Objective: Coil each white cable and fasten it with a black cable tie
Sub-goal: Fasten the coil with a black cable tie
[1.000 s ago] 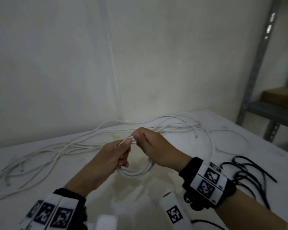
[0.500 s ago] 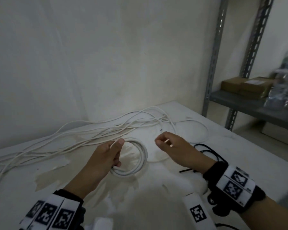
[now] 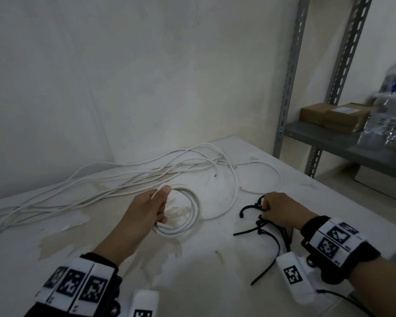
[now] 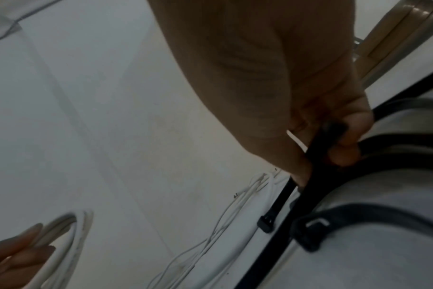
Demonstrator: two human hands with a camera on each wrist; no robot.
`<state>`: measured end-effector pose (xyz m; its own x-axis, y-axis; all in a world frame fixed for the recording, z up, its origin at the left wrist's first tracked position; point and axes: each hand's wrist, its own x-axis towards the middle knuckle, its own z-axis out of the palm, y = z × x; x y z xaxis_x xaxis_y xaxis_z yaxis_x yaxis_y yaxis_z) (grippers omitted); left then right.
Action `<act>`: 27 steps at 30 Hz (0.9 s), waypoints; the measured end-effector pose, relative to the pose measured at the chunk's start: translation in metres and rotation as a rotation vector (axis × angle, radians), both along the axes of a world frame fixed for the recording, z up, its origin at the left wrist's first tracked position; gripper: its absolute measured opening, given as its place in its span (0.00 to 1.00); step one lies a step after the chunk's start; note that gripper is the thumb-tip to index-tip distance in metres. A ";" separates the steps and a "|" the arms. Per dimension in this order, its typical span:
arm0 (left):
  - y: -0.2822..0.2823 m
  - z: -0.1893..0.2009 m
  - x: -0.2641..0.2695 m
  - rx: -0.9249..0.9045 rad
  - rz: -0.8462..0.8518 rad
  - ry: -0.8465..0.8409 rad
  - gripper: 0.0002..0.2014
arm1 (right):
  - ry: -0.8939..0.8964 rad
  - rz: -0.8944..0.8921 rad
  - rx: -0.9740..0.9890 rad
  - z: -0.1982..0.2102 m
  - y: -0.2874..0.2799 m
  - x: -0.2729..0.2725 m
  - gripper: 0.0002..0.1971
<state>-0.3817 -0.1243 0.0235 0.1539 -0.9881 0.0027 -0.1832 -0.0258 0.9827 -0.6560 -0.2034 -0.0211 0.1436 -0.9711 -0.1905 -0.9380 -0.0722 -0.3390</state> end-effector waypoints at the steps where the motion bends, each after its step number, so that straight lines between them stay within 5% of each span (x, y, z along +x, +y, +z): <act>1: 0.001 0.000 0.002 -0.002 0.002 0.001 0.18 | -0.002 -0.014 -0.010 -0.001 -0.002 0.003 0.04; 5: 0.005 0.002 0.006 -0.013 0.000 0.012 0.18 | -0.021 -0.101 -0.055 -0.002 -0.008 0.015 0.15; 10: 0.008 0.003 0.017 -0.028 0.035 0.043 0.18 | 0.020 -0.097 -0.275 0.008 -0.005 0.026 0.06; 18: 0.015 0.004 0.040 -0.055 0.117 0.099 0.19 | -0.721 0.010 -0.273 0.049 0.035 0.086 0.09; 27: 0.041 0.008 0.077 -0.214 0.273 0.063 0.05 | -0.940 0.277 0.046 0.059 0.083 0.188 0.06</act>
<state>-0.3047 -0.0836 0.0312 0.4185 -0.8887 0.1875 -0.1373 0.1422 0.9803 -0.4680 -0.1208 0.0384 0.4775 -0.8748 0.0813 -0.2360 -0.2168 -0.9473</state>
